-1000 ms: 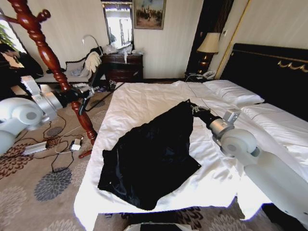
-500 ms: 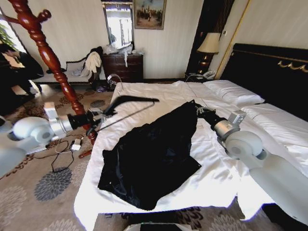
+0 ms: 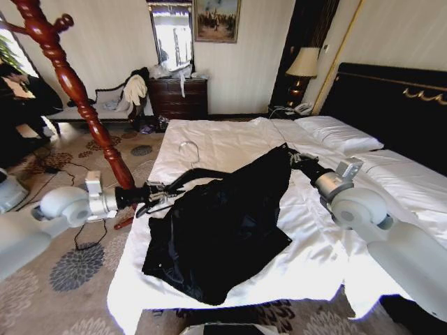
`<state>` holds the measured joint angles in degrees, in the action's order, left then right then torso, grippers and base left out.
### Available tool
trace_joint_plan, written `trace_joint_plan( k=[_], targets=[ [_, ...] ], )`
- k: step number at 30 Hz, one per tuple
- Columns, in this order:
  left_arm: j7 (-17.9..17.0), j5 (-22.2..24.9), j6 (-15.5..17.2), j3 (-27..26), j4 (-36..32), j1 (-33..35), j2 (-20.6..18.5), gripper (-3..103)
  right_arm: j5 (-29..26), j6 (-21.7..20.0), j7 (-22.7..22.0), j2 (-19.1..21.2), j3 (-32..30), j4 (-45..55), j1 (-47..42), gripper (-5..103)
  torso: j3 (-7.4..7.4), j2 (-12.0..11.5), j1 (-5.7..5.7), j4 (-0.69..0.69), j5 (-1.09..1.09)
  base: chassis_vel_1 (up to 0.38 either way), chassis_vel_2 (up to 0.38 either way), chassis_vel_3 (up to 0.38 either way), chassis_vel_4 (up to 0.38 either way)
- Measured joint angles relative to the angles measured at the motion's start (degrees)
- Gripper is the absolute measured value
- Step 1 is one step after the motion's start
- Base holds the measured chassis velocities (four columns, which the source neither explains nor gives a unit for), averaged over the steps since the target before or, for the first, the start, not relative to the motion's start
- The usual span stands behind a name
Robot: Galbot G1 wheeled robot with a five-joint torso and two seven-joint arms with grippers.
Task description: Pick up the clothes from the bed and hang them on the clothes hanger.
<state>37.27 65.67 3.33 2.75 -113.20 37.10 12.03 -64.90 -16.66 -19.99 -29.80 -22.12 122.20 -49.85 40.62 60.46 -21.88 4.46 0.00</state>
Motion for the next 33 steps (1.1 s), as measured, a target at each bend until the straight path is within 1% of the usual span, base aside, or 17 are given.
trace_joint_plan(
  k=[3,7,8,9,10,12,14,16,19,20,22,23,25,27,33],
  targets=[
    [-0.7,-0.6,0.1,1.5,0.3,-0.4,0.9,16,-0.2,0.0,0.0,1.1,-0.5,1.0,-0.7,0,0.00,0.0,0.00,0.00,-0.02,0.000,0.000,0.000,0.000],
    [-1.8,-1.0,0.3,3.0,0.3,-1.4,1.7,16,-0.2,0.0,0.0,1.3,-1.0,1.6,-1.5,0,0.00,0.0,0.00,0.00,0.00,0.000,0.000,0.000,0.000],
    [-2.6,-1.0,0.4,5.6,0.1,-3.3,2.4,16,-0.2,0.0,0.0,1.3,-1.1,2.0,-1.8,0,0.00,0.0,0.00,-0.01,0.02,0.000,0.000,0.000,0.000],
    [-2.6,-1.0,0.4,5.6,0.1,-3.3,2.4,16,-0.2,0.0,0.0,1.3,-1.1,2.0,-1.8,0,0.00,0.0,0.00,-0.01,0.02,0.000,0.000,0.000,0.000],
    [-3.0,-1.0,0.4,8.2,0.1,-5.3,3.1,16,-0.2,0.0,0.0,1.3,-1.1,2.3,-1.8,0,0.00,0.0,0.00,-0.01,0.00,0.000,0.000,0.000,0.000],
    [-4.3,-0.8,0.6,11.2,0.4,-7.7,4.4,16,-0.5,0.0,-0.1,1.0,-0.8,2.7,-1.3,0,0.00,0.0,0.00,0.04,-0.01,0.000,0.000,0.000,0.000],
    [-4.9,-0.6,0.8,11.8,0.4,-8.0,4.7,16,-0.7,0.0,-0.1,0.8,-0.4,2.8,-0.8,0,0.00,0.0,0.00,0.03,-0.01,0.000,0.000,0.000,0.000],
    [-5.9,-0.7,0.9,12.8,0.8,-8.3,5.2,16,-1.0,0.0,-0.1,0.6,-0.1,2.9,-0.3,0,0.00,0.0,0.00,-0.03,0.03,0.000,0.000,0.000,0.000],
    [-7.4,-1.4,0.9,13.6,1.5,-8.4,6.1,16,-1.2,-0.1,-0.1,0.8,-0.5,3.3,-0.7,0,0.00,0.0,0.00,-0.02,-0.02,0.000,0.000,0.000,0.000],
    [-7.7,-1.5,0.9,13.8,1.6,-8.4,6.3,16,-1.3,-0.1,-0.1,0.8,-0.7,3.4,-0.9,0,0.00,0.0,0.00,-0.01,-0.02,0.000,0.000,0.000,0.000],
    [-9.7,-1.7,0.9,14.4,2.2,-8.5,7.6,16,-1.5,-0.1,-0.1,1.0,-1.7,3.9,-1.9,0,0.00,0.0,0.00,0.01,0.00,0.000,0.000,0.000,0.000],
    [-9.7,-1.7,0.9,14.4,2.2,-8.5,7.6,16,-1.5,-0.1,-0.1,1.0,-1.7,3.9,-1.9,0,0.00,0.0,0.00,0.01,0.00,0.000,0.000,0.000,0.000],
    [-10.7,-0.8,1.2,14.9,2.7,-8.8,8.6,16,-1.6,-0.1,-0.2,1.0,-1.9,4.2,-2.3,0,0.00,0.0,0.00,0.02,0.00,0.000,0.000,0.000,0.000],
    [-11.4,0.0,1.6,15.4,3.9,-9.5,10.4,16,-1.8,-0.1,-0.4,0.9,-1.9,4.8,-2.5,0,0.00,0.0,0.00,-0.02,-0.01,0.000,0.000,0.000,0.000],
    [-12.2,2.4,3.3,18.1,4.9,-12.6,13.8,16,-2.0,-0.3,-0.9,0.7,-1.6,5.8,-2.8,0,0.00,0.0,0.00,0.02,0.01,0.000,0.000,0.000,0.000]
  ],
)
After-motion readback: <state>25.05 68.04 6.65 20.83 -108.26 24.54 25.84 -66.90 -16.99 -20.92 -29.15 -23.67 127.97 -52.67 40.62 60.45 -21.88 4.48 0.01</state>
